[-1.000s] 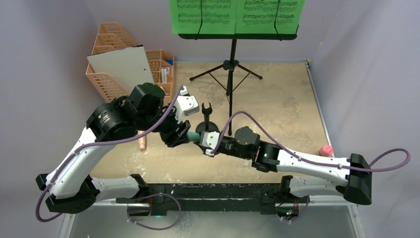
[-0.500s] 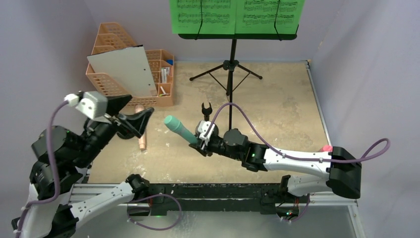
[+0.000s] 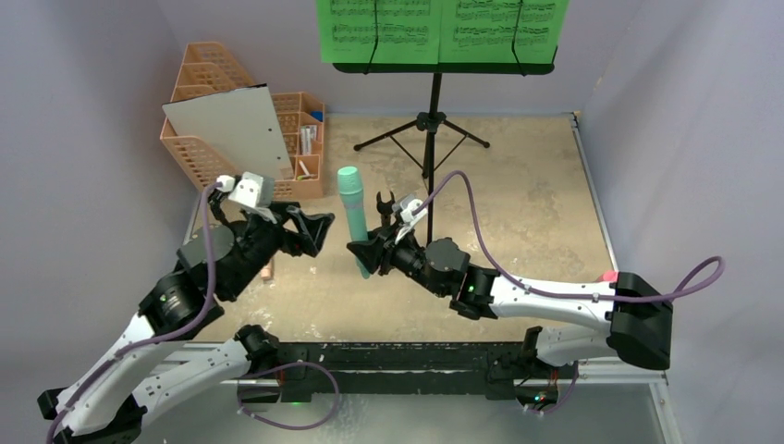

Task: Pack up the instrument practice props
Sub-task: Place the microphone at the center of the board.

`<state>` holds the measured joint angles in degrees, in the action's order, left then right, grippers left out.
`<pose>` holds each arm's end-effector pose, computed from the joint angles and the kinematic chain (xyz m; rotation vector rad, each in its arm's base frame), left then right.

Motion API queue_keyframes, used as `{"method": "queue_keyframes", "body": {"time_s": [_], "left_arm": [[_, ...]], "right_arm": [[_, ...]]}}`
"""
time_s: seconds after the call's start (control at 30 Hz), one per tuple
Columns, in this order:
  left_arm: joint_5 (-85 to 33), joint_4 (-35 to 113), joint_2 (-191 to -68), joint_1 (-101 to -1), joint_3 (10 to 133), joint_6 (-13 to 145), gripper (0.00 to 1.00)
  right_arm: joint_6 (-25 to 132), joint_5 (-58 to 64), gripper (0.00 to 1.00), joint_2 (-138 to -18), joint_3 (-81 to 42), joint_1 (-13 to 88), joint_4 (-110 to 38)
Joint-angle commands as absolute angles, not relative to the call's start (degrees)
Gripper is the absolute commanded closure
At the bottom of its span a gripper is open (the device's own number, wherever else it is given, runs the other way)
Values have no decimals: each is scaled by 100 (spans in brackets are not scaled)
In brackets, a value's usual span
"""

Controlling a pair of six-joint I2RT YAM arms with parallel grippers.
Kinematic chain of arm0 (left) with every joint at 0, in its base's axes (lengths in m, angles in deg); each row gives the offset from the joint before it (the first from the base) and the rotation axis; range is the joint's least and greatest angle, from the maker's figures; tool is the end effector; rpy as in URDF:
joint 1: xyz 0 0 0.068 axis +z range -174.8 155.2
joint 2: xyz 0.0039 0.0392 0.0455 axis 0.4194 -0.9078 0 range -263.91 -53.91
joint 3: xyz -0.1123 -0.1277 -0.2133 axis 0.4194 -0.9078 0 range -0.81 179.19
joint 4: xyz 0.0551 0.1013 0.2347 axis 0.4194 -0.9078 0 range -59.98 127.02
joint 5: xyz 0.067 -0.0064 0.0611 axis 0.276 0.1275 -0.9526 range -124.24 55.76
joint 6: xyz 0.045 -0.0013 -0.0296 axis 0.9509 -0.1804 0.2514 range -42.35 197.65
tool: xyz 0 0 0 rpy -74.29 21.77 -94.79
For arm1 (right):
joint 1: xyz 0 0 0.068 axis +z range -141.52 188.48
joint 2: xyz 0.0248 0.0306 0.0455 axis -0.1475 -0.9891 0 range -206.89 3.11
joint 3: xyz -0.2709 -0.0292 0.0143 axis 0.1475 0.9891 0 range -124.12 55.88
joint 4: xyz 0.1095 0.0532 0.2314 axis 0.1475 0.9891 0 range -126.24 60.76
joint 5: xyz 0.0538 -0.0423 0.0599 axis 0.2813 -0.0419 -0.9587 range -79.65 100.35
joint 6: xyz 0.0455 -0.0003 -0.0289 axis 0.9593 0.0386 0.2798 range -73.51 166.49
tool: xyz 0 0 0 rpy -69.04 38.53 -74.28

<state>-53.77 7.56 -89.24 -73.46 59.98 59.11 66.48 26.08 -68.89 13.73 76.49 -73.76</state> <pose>0.0798 -0.0727 0.4183 0.1732 1.6637 -0.6156 0.1168 0.2635 0.3091 -0.3971 1.4787 1.0509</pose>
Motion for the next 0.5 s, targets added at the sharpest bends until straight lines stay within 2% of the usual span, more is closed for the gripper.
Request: {"method": "queue_keyframes", "body": {"time_s": [0.0,0.3,0.47], "left_arm": [[-5023,1691,-8974,-7331,5445,5144,23],[-4694,2931,-9333,-7336,4594,4183,26],[-4738,3417,-9515,-7336,4353,4032,32]], "right_arm": [[7370,2960,100,-6878,1334,7633,-8048],[7376,2723,100,-6970,1487,7633,-8490],[7365,2598,100,-7087,1598,7630,-8766]]}}
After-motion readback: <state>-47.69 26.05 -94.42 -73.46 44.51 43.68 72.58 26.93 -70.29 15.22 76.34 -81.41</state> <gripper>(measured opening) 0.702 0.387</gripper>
